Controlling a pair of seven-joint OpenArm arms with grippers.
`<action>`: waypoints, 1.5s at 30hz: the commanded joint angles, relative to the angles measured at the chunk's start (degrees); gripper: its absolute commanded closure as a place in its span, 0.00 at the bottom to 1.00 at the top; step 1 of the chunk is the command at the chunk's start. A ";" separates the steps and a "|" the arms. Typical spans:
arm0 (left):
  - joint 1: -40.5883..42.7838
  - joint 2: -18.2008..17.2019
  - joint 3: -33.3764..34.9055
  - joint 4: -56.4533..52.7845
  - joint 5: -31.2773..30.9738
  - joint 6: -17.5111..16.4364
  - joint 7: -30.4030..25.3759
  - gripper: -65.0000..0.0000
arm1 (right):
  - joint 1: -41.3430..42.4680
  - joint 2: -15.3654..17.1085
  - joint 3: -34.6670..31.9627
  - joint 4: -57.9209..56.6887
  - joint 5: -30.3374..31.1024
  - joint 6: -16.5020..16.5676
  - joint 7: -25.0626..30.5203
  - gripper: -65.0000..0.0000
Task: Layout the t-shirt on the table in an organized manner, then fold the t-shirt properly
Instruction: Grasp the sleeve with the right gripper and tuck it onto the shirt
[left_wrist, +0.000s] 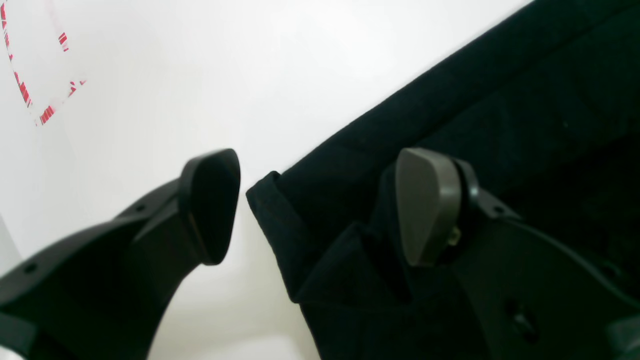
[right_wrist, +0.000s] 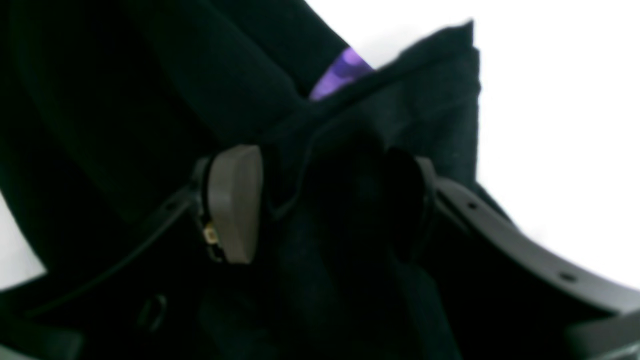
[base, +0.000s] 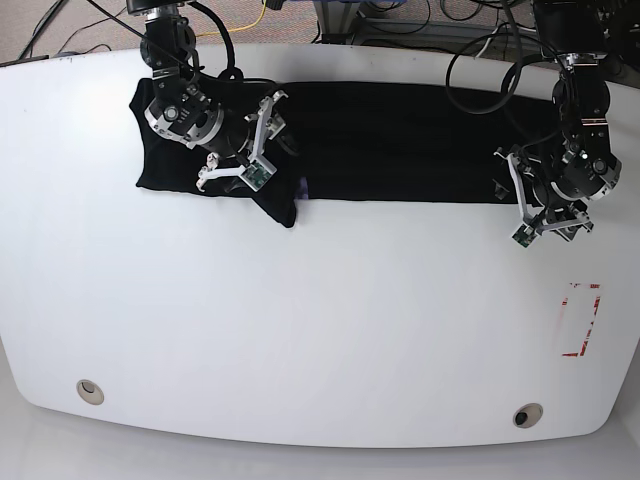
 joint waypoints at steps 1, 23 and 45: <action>-0.75 -0.80 -0.33 0.99 -0.17 -0.01 -0.80 0.31 | 0.87 0.16 0.23 0.77 1.06 0.06 1.61 0.44; -0.75 -0.89 -0.33 0.99 -0.17 -0.01 -0.80 0.31 | 0.87 0.25 0.23 0.85 0.97 0.06 1.26 1.00; -0.75 -0.80 -0.33 0.99 -0.17 -0.01 -0.80 0.31 | -8.63 -3.79 -0.74 15.89 1.50 0.06 -6.39 1.00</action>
